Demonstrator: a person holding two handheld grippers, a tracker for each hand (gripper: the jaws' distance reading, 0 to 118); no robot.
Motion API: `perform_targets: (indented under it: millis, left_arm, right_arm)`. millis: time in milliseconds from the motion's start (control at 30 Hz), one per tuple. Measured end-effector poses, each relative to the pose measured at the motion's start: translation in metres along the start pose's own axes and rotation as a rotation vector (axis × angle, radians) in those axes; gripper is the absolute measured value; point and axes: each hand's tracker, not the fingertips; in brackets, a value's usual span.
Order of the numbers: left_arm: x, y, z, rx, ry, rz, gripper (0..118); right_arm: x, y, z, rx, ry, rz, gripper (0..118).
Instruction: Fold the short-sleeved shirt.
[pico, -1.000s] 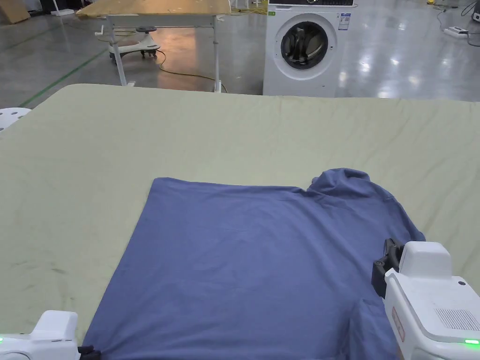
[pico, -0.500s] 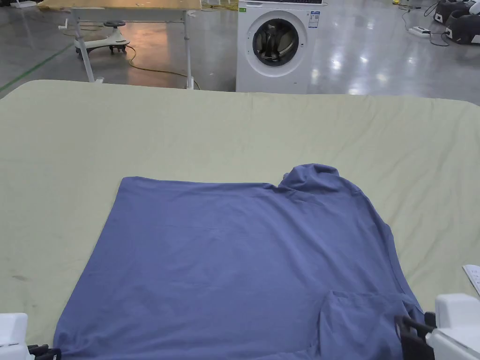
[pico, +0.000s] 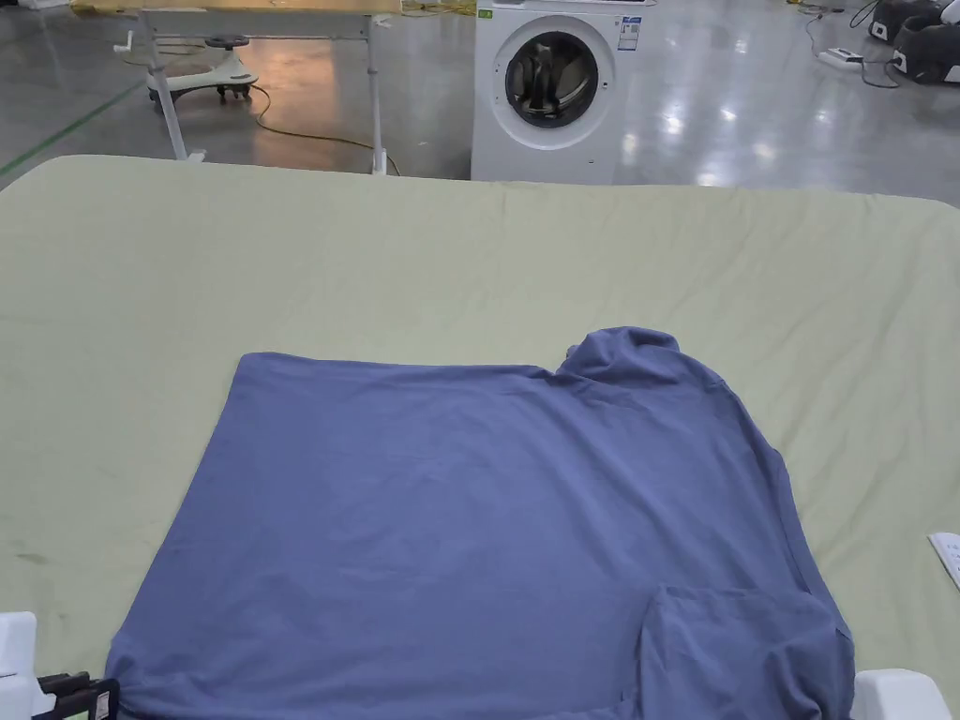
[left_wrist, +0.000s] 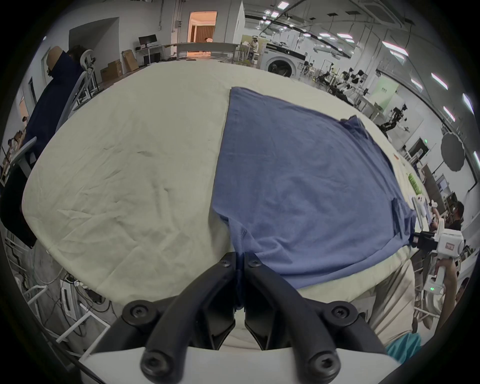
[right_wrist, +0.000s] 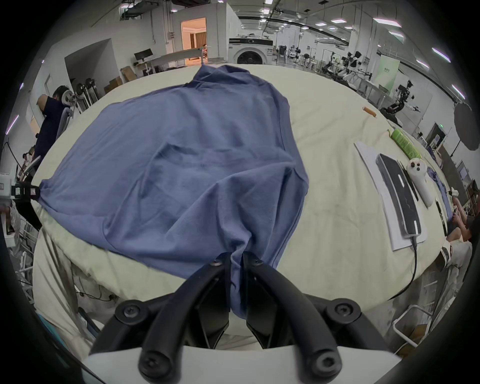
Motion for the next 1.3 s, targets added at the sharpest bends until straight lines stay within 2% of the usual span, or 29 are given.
perform_targets:
  millis: [167, 267, 400, 633, 867, 1067, 1100, 1167, 1233, 1300]
  left_arm:
    - [-0.002, 0.026, 0.007, 0.087, -0.05, 0.038, 0]
    - [-0.002, 0.054, 0.002, 0.124, -0.05, 0.035, 0]
    - [-0.003, 0.096, -0.018, 0.166, -0.067, 0.051, 0]
    - [0.003, 0.155, -0.076, 0.166, -0.042, 0.042, 0]
    - [0.015, 0.176, -0.123, 0.097, 0.01, 0.015, 0]
    - [0.014, 0.172, -0.142, 0.057, 0.019, 0.018, 2]
    - [0.015, 0.171, -0.14, 0.061, 0.018, 0.02, 4]
    - [0.018, 0.171, -0.134, 0.101, 0.041, 0.004, 26]
    - [0.025, 0.167, -0.123, 0.161, 0.069, -0.027, 48]
    - [0.029, 0.165, -0.109, 0.222, 0.052, -0.04, 48]
  right_arm:
    - [0.008, 0.035, 0.028, 0.12, 0.016, -0.053, 7]
    - [0.011, 0.07, 0.032, 0.151, 0.007, -0.036, 7]
    - [0.015, 0.116, 0.017, 0.181, -0.009, -0.029, 7]
    - [0.021, 0.179, -0.045, 0.166, -0.049, -0.043, 7]
    - [0.022, 0.191, -0.113, 0.051, -0.069, -0.032, 7]
    - [0.02, 0.187, -0.121, 0.071, -0.075, -0.033, 9]
    - [0.017, 0.187, -0.118, 0.077, -0.081, -0.028, 11]
    - [0.012, 0.188, -0.106, 0.135, -0.13, -0.005, 29]
    - [0.004, 0.19, -0.089, 0.206, -0.152, 0.0, 42]
    - [-0.002, 0.19, -0.072, 0.292, -0.137, -0.021, 44]
